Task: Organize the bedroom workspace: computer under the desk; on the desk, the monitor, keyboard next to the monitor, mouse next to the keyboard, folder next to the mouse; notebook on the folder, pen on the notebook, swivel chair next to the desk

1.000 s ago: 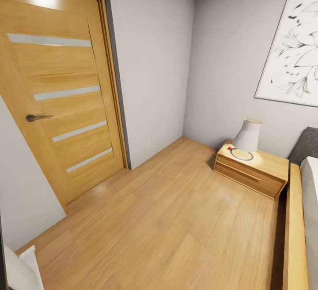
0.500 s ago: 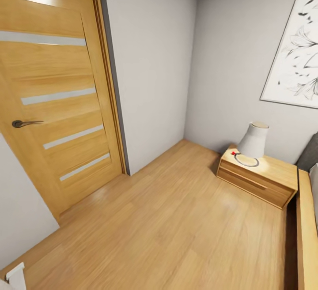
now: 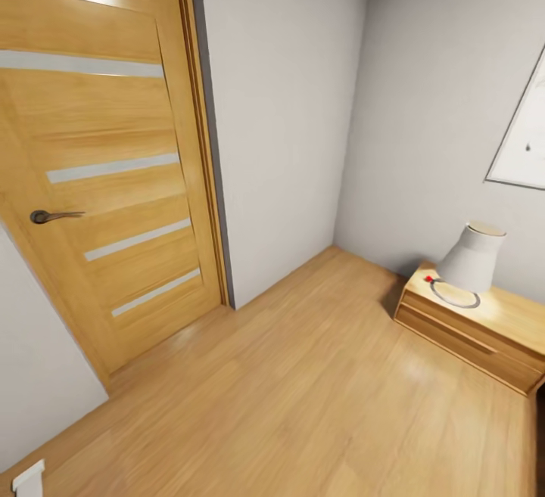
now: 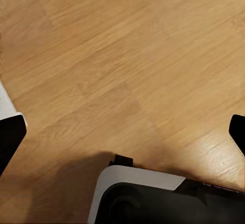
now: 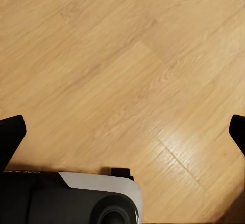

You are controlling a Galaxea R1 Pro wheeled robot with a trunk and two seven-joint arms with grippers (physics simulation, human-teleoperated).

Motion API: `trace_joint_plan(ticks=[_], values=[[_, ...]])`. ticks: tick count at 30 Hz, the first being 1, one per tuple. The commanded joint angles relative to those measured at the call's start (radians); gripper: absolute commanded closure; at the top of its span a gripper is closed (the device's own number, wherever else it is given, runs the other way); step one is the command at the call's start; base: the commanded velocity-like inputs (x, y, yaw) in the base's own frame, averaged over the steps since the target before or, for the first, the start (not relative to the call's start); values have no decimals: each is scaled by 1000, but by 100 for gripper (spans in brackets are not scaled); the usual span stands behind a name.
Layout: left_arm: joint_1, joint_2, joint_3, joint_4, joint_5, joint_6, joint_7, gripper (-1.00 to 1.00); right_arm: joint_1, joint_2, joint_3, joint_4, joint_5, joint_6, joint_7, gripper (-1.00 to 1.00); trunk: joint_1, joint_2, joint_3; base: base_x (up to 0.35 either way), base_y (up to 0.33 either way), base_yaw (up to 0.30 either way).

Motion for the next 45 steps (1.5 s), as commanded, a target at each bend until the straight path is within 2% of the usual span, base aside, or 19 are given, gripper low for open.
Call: trace_joint_plan(ticks=[1, 11, 26, 35, 45], values=[[0, 1, -3, -1, 9, -1, 0, -100, 0, 0, 2, 0, 4, -2, -3, -100, 1, -1, -1, 321, -72, 259], [0, 1, -3, -1, 9, -1, 0, -100, 0, 0, 3, 0, 4, -3, -4, -100, 1, -1, -1, 278, -129, 276], [0, 2, -3, -1, 10, -3, 0, -100, 0, 0, 4, 0, 5, -4, -4, -100, 1, -1, -1, 54, -18, 279], [0, 2, -3, -1, 9, -2, 0, -100, 0, 0, 7, 0, 5, -4, -4, -100, 1, -1, -1, 278, -11, 279], [0, 2, -3, -1, 10, -1, 0, -100, 0, 0, 8, 0, 5, -4, -4, -100, 1, -1, -1, 300, -155, 279]])
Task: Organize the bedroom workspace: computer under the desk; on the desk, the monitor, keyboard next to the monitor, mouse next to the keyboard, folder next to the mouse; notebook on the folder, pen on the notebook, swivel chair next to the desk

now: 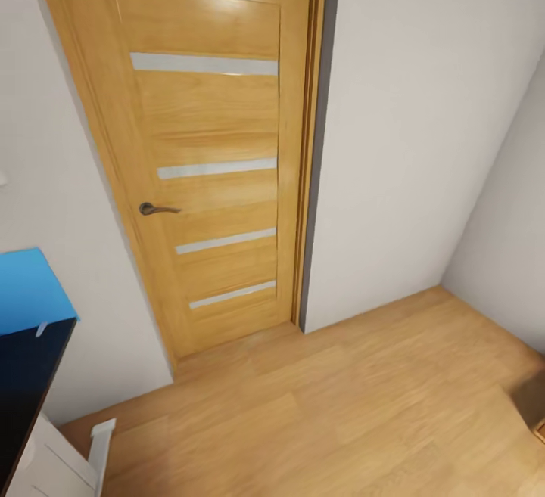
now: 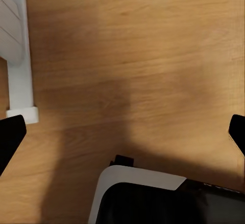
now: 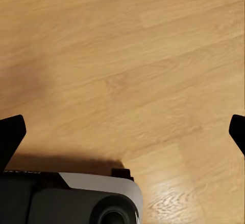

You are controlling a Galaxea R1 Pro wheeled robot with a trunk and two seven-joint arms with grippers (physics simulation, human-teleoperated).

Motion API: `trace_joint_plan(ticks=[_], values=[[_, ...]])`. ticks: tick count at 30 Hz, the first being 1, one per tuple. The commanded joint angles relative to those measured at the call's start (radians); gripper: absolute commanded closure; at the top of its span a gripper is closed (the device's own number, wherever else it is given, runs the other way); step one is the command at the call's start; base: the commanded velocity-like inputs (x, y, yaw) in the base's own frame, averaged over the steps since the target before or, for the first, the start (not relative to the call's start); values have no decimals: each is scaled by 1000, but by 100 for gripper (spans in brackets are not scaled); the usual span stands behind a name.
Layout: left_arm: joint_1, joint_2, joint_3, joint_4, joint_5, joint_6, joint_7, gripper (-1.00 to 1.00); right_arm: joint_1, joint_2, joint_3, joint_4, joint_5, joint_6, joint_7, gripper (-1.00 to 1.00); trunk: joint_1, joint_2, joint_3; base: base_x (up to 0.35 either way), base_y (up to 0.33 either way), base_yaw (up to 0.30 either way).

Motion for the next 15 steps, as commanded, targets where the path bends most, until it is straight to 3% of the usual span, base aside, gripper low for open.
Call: trace_joint_plan(ticks=[1, 6, 8, 15], values=[[0, 0, -3, -1, 9, -1, 0, -100, 0, 0, 2, 0, 4, -2, -3, -100, 1, -1, -1, 274, -214, 279], [0, -1, -4, -1, 9, -2, 0, -100, 0, 0, 2, 0, 4, -9, -3, -100, 1, -1, -1, 194, -187, 279], [0, 0, -4, -1, 9, -2, 0, -100, 0, 1, 2, 2, 5, -62, -3, -100, 1, -1, -1, 27, -31, 279], [0, 0, -4, -1, 9, -2, 0, -100, 0, 1, 0, 11, 32, -106, -8, -100, 1, -1, -1, 9, -10, 279]])
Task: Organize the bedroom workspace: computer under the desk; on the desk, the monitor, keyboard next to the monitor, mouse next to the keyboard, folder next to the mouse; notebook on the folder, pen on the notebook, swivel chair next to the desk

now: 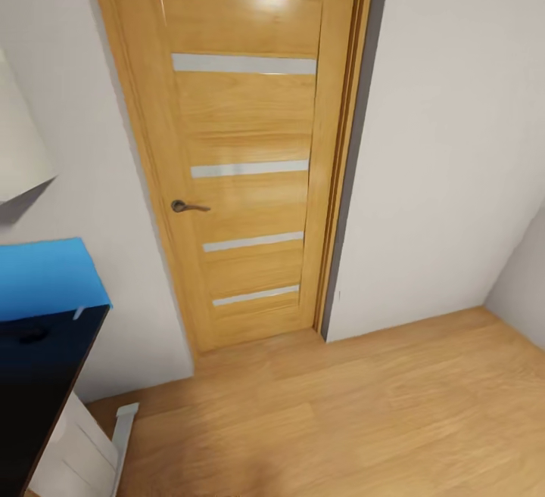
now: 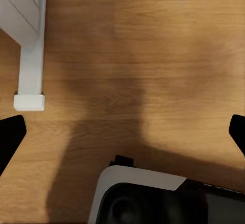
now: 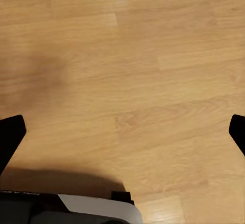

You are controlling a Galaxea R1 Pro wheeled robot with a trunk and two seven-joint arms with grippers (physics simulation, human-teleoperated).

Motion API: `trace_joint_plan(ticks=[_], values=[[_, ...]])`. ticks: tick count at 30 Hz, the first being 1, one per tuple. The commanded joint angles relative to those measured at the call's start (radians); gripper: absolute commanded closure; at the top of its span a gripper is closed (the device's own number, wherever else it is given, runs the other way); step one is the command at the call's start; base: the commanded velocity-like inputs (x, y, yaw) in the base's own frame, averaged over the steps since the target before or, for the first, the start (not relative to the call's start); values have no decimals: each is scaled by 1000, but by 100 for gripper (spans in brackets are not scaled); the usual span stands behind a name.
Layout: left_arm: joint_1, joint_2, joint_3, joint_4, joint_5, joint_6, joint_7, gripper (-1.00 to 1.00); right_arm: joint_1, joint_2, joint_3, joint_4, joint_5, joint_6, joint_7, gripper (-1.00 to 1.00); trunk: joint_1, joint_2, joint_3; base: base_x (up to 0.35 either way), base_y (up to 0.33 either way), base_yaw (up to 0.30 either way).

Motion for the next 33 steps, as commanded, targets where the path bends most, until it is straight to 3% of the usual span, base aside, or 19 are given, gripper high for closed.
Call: trace_joint_plan(ticks=[1, 18, 33], values=[[0, 0, -4, -1, 10, -2, 0, -100, 0, 0, 2, 6, 17, -10, -6, -100, 0, -1, -1, 2, -3, 279], [0, 0, -2, -1, 10, -2, 1, -100, 0, 3, 2, 90, 138, -187, -64, -100, 0, -1, -1, 0, -1, 279], [0, 0, -2, -1, 10, -3, 0, -100, 0, 3, 1, 117, 157, -244, -74, -100, 0, -1, -1, 0, 0, 280]])
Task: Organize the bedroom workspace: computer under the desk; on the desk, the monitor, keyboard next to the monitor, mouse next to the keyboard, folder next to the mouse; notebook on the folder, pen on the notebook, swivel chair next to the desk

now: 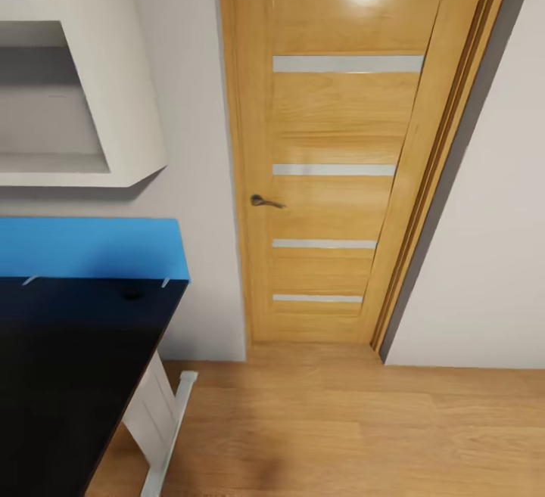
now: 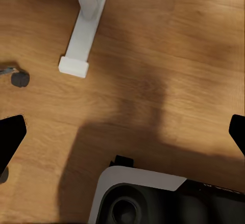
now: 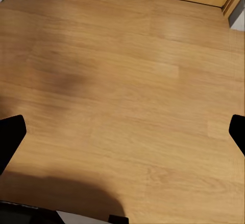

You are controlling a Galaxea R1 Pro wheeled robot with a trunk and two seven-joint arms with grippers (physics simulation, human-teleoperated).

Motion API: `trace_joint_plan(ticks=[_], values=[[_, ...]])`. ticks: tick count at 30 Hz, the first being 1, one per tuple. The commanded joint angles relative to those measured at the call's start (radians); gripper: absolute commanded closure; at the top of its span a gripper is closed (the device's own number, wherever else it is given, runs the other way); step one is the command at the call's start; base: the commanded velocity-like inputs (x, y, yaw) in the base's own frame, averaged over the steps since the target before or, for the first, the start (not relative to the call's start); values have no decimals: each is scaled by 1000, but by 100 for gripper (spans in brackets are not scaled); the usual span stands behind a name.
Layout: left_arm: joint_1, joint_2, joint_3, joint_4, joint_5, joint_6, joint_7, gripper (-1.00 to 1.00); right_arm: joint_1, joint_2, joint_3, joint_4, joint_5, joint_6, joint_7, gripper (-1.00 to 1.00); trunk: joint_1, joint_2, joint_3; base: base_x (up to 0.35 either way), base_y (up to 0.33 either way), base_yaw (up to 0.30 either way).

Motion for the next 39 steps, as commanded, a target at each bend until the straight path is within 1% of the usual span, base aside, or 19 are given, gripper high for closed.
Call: trace_joint_plan(ticks=[1, 12, 25, 32, 39], values=[[0, 0, -4, -1, 9, -1, 0, -100, 0, 0, 2, 0, 9, -2, -10, -100, 0, -1, -1, 0, 0, 280], [0, 0, -4, -1, 9, -1, 0, -100, 0, 0, 3, 0, 8, 7, -11, -100, 0, -1, -1, -46, -3, 282], [0, 1, -3, -1, 9, -1, 1, -100, 0, 0, 3, 0, 8, 10, -11, -100, 0, -1, -1, -86, -211, 286], [0, 0, -3, -1, 9, -1, 1, -100, 0, 0, 3, 0, 7, 14, -12, -100, 0, -1, -1, -6, -45, 286], [0, 0, -3, -1, 9, -1, 1, -100, 0, -1, 2, 0, 6, 34, -12, -100, 0, -1, -1, -1, -5, 286]])
